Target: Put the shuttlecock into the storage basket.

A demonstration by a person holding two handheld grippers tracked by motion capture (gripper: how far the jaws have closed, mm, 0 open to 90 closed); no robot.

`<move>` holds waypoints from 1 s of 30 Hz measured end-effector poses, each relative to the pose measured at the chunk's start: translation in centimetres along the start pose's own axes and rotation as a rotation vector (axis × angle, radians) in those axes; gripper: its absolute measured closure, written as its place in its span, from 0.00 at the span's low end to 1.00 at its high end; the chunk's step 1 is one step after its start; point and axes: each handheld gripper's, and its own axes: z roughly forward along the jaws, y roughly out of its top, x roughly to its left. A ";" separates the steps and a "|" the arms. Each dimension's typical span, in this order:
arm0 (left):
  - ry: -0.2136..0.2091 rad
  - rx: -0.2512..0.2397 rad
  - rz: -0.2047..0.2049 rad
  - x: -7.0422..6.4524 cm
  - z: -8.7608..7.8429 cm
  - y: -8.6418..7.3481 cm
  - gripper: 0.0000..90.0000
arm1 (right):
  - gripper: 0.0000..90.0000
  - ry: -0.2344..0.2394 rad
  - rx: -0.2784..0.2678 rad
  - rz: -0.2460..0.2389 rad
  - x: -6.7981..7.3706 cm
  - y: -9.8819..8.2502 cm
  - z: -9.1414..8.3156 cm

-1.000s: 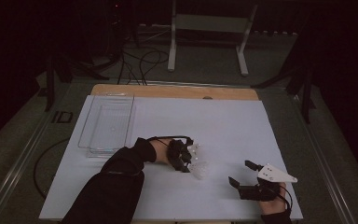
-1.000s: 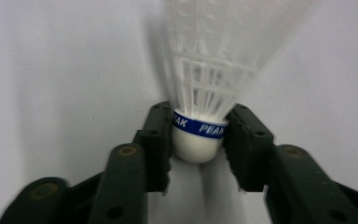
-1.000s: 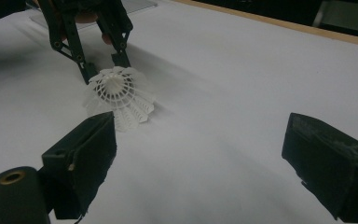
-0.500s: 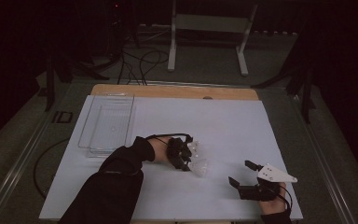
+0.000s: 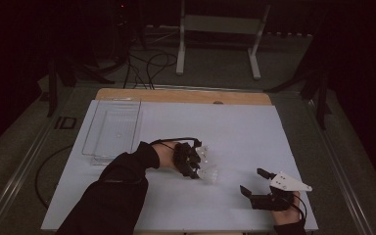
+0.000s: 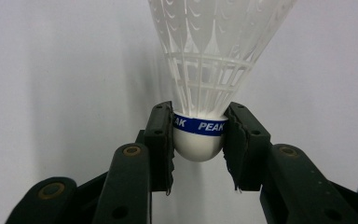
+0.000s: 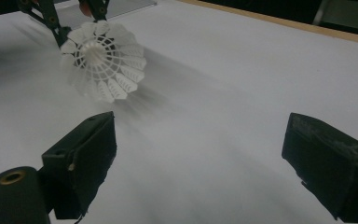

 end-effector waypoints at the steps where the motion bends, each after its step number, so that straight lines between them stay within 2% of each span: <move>1: -0.002 -0.001 -0.006 -0.1 -0.1 0.0 0.73 | 0.11 -0.001 0.002 0.001 0.0 0.0 0.0; 6: 0.000 0.018 -0.010 -0.4 -0.8 0.2 0.73 | 0.11 0.002 0.004 0.005 0.0 0.0 0.1; 12: -0.004 0.002 -0.015 -0.7 -1.6 0.2 0.73 | 0.11 0.002 0.005 0.006 0.0 -0.1 0.1; 15: 0.010 -0.007 -0.030 -0.8 -2.0 0.2 0.73 | 0.11 0.002 0.009 0.007 0.0 -0.1 0.2; 18: 0.030 -0.018 -0.060 -0.6 -2.7 0.2 0.73 | 0.11 0.002 0.010 0.010 0.0 -0.1 0.2; 22: 0.033 -0.034 -0.081 -0.7 -3.7 0.2 0.73 | 0.11 0.003 0.010 0.009 0.0 -0.1 0.2; 23: 0.048 -0.044 -0.095 -0.7 -4.0 0.2 0.73 | 0.11 0.003 0.009 0.010 0.0 -0.1 0.2; 24: 0.050 -0.057 -0.130 -0.5 -4.3 0.2 0.73 | 0.11 0.004 0.008 0.011 -0.1 -0.1 0.2; 26: 0.060 -0.068 -0.151 -0.4 -4.8 0.1 0.73 | 0.11 0.003 0.009 0.013 -0.1 -0.2 0.2; 28: 0.057 -0.068 -0.166 -0.3 -5.0 0.1 0.73 | 0.11 0.002 0.011 0.011 0.0 -0.1 0.2; 29: 0.049 -0.073 -0.188 -0.3 -5.5 0.0 0.73 | 0.11 0.002 0.011 0.011 0.0 -0.1 0.2; 30: 0.053 -0.065 -0.189 -0.4 -5.6 0.0 0.73 | 0.11 0.001 0.011 0.011 0.0 -0.1 0.2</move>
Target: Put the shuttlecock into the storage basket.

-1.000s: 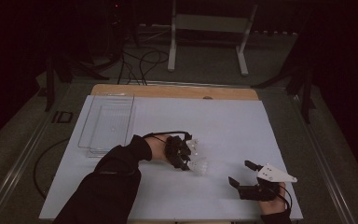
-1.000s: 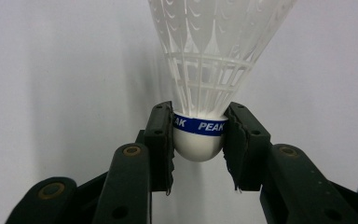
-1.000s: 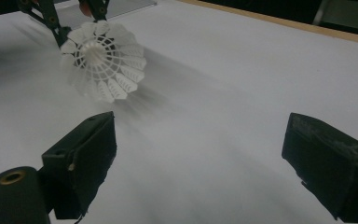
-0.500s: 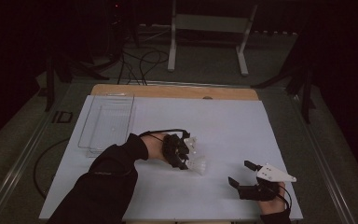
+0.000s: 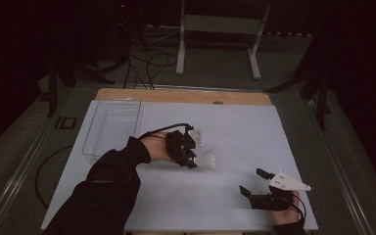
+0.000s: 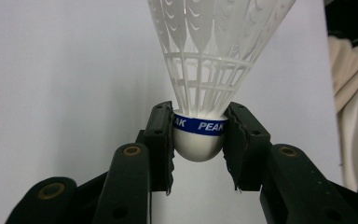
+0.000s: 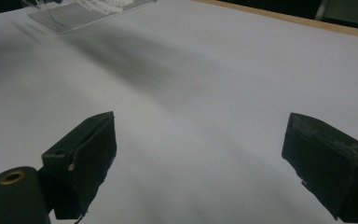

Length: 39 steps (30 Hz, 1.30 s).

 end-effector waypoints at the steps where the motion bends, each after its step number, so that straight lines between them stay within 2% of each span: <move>1: 0.005 0.002 -0.011 0.0 -0.1 0.0 0.73 | 0.11 -0.001 0.000 0.000 0.0 0.0 0.0; 4: 0.015 0.006 -0.044 0.1 -0.5 0.0 0.73 | 0.11 -0.001 0.002 0.000 -0.1 -0.1 0.1; 5: 0.029 0.002 -0.053 0.1 -0.6 -0.1 0.73 | 0.11 -0.001 0.004 0.001 -0.1 -0.1 0.1; 6: 0.027 0.007 -0.069 0.3 -0.7 -0.1 0.73 | 0.11 -0.001 0.003 0.001 -0.1 -0.1 0.1; 8: 0.027 0.007 -0.069 0.3 -0.7 -0.1 0.73 | 0.11 -0.002 0.002 0.000 -0.1 -0.1 0.0; 9: 0.029 0.022 -0.087 0.2 -0.9 -0.3 0.73 | 0.11 -0.002 0.001 0.001 -0.1 0.0 0.0; 16: 0.052 0.035 -0.103 0.3 -1.4 -0.7 0.73 | 0.11 0.000 -0.003 0.003 -0.1 0.0 0.0; 17: 0.043 0.033 -0.109 0.3 -1.5 -0.7 0.73 | 0.11 0.000 -0.002 0.003 -0.1 0.0 0.0; 20: 0.050 0.037 -0.109 0.2 -1.8 -0.9 0.73 | 0.11 -0.001 0.000 0.001 -0.1 0.0 0.0; 23: 0.046 0.032 -0.112 0.1 -2.2 -1.1 0.73 | 0.11 -0.002 -0.001 0.001 -0.1 0.0 0.0; 28: 0.063 0.007 -0.118 0.2 -3.0 -1.4 0.73 | 0.11 0.003 -0.007 0.005 0.0 0.1 -0.1; 37: 0.080 0.004 -0.132 0.2 -4.0 -2.1 0.73 | 0.11 0.004 -0.010 0.003 0.0 0.1 -0.2; 39: 0.085 -0.007 -0.146 0.2 -4.4 -2.5 0.73 | 0.11 0.004 -0.008 0.002 0.1 0.1 -0.1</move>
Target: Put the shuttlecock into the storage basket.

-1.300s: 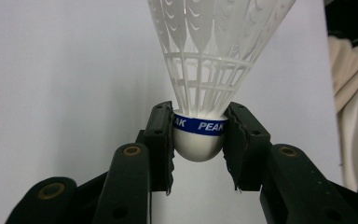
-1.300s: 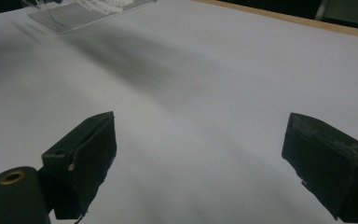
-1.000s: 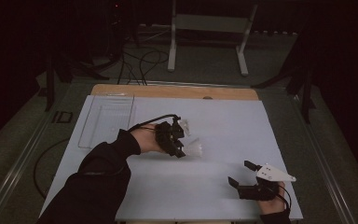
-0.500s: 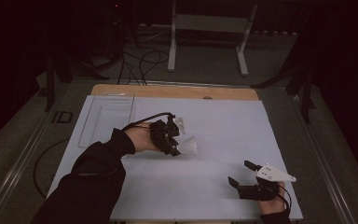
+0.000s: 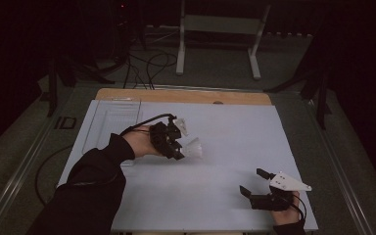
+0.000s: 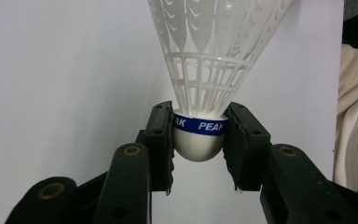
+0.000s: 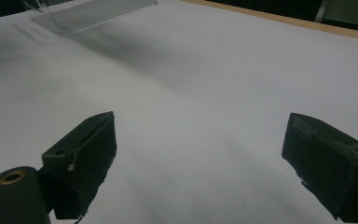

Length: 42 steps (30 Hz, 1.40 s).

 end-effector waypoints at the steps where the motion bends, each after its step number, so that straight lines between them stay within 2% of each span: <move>1: 0.005 -0.002 -0.013 0.0 -0.1 -0.1 0.73 | 0.11 0.000 0.000 0.001 0.0 0.0 0.0; 5: 0.022 0.005 -0.034 0.2 -0.7 -0.8 0.73 | 0.11 0.001 0.002 -0.003 0.1 0.0 0.1; 6: 0.030 0.003 -0.028 0.3 -0.9 -0.9 0.73 | 0.11 0.001 0.002 -0.004 0.1 0.0 0.1; 9: 0.045 0.007 -0.053 0.5 -1.4 -1.4 0.73 | 0.11 0.002 0.003 -0.002 0.1 0.0 0.1; 13: 0.047 0.001 -0.065 0.6 -2.0 -2.0 0.73 | 0.11 0.003 0.001 -0.004 0.1 0.0 0.1; 17: 0.045 -0.006 -0.049 0.7 -2.6 -2.7 0.73 | 0.11 0.002 0.003 -0.003 0.1 0.0 0.1; 21: 0.052 -0.021 -0.074 0.8 -3.2 -3.3 0.73 | 0.11 0.006 0.002 0.003 0.1 0.0 0.1; 26: 0.069 -0.009 -0.073 0.7 -4.0 -3.6 0.73 | 0.11 0.006 0.001 0.003 0.1 0.0 0.1; 30: 0.078 -0.017 -0.074 0.5 -4.8 -4.0 0.73 | 0.11 0.005 0.001 0.004 0.1 0.0 0.1; 42: 0.103 -0.028 -0.113 0.5 -6.9 -5.1 0.73 | 0.11 0.004 0.003 0.004 0.1 0.0 0.2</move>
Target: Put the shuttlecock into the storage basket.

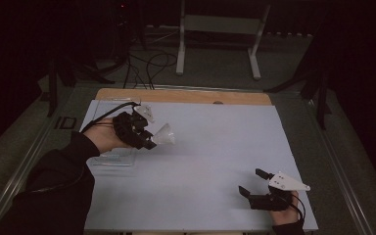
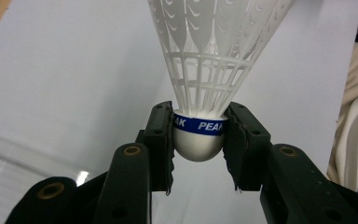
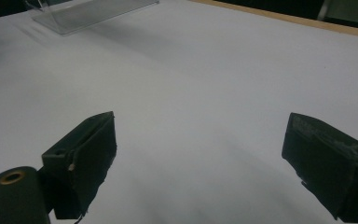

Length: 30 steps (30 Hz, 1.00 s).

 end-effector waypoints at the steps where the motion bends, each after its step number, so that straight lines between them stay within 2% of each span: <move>1: 0.003 -0.001 0.001 0.0 -0.2 -0.1 0.73 | 0.11 0.001 -0.001 0.001 0.0 0.0 0.0; 11: 0.031 -0.016 -0.021 0.5 -1.4 -1.2 0.73 | 0.11 -0.001 0.001 0.000 0.0 0.0 0.0; 22: 0.057 -0.017 -0.070 1.3 -2.5 -3.3 0.73 | 0.11 -0.003 0.010 -0.007 0.1 0.0 0.1; 23: 0.062 -0.022 -0.083 1.4 -2.7 -3.5 0.73 | 0.11 -0.002 0.010 -0.008 0.1 0.0 0.1; 29: 0.070 -0.013 -0.091 1.5 -3.2 -4.3 0.73 | 0.11 -0.001 0.012 -0.009 0.2 0.0 0.2; 30: 0.069 -0.018 -0.103 1.7 -3.4 -4.7 0.73 | 0.11 -0.002 0.012 -0.008 0.2 0.0 0.2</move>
